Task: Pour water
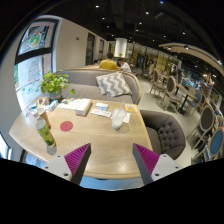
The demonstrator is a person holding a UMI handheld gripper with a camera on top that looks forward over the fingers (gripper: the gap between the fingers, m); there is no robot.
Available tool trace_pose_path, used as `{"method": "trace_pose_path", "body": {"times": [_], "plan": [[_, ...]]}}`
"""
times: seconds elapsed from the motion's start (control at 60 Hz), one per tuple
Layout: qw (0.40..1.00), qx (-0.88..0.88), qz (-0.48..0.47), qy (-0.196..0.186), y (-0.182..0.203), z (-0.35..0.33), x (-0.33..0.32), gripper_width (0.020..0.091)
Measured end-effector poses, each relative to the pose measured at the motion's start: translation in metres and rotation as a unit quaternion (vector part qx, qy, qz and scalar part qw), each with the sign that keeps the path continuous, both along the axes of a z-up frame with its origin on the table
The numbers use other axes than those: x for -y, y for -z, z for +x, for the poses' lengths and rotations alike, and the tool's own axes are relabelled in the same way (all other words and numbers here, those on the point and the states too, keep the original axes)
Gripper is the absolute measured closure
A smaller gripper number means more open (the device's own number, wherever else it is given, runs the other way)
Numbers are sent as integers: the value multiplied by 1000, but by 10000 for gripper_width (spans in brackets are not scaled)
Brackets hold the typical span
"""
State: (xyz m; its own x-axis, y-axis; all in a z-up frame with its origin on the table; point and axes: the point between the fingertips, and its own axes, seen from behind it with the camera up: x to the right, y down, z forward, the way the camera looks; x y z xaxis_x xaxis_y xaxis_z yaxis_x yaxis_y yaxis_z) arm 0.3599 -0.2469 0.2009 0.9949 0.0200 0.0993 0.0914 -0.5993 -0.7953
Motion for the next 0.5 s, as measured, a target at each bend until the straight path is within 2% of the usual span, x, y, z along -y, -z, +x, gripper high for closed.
{"method": "trace_pose_path", "body": {"times": [0.25,0.5], "plan": [[1000,-15,-18,-9,31,-61,16,252],[998,-50,-27,-30,62,-192,32,247]]}}
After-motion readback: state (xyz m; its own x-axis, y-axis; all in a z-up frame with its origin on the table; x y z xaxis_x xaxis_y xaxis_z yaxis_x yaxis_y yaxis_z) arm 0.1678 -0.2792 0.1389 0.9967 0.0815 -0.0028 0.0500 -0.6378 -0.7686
